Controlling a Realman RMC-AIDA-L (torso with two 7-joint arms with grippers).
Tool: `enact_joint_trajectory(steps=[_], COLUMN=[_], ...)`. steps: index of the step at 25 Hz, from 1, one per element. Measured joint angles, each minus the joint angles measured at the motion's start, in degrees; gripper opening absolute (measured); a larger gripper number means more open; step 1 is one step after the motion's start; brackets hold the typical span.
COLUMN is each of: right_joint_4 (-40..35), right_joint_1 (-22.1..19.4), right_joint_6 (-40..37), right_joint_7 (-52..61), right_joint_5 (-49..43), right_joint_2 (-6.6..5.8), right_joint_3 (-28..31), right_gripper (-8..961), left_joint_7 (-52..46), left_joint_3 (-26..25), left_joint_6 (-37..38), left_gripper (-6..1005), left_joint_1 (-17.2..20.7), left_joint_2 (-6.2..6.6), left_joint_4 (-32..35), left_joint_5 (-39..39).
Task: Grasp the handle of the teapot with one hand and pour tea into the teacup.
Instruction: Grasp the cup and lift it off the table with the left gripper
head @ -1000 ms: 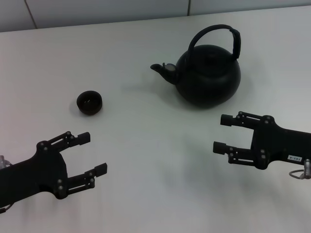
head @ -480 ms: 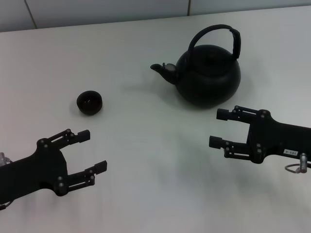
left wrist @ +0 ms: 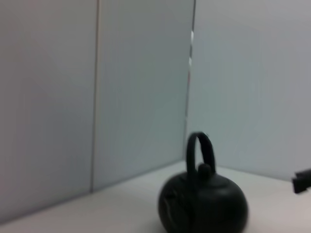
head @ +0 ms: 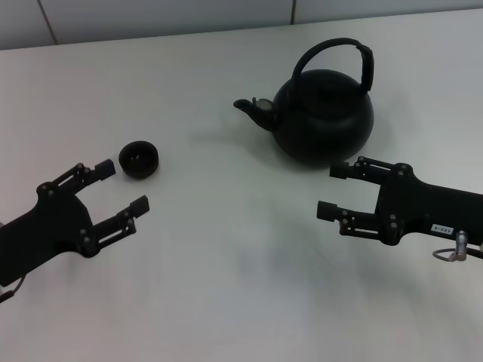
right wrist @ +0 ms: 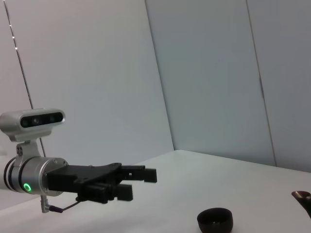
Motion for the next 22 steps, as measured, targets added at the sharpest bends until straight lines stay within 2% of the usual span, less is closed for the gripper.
enact_joint_trajectory(steps=[6,8,18,22], right_joint_4=[0.39,1.19,1.81,1.96], right_joint_1=[-0.38,-0.43,-0.34,-0.15], right_joint_6=[0.27,0.28,-0.21,-0.23], right_joint_7=[0.46,0.48,1.37,1.97], right_joint_5=[0.09,0.11,0.18,0.23], right_joint_2=[0.00,0.00,0.00,0.00], right_joint_3=[0.28,0.38,0.60,0.61], right_gripper=[751,751,752,752], left_joint_7=[10.98,13.89,17.31,17.39], left_joint_3=[0.41,0.55,0.50,0.56], left_joint_6=[-0.72,-3.55,-15.15,-17.40], left_gripper=[799,798,789,784], left_joint_1=[-1.30,-2.41,-5.20,-5.96], left_joint_2=[-0.48,-0.46,-0.49,-0.47], left_joint_4=[-6.67,-9.71,-12.55,-12.63], left_joint_5=[-7.33,-8.84,-9.00,-9.01])
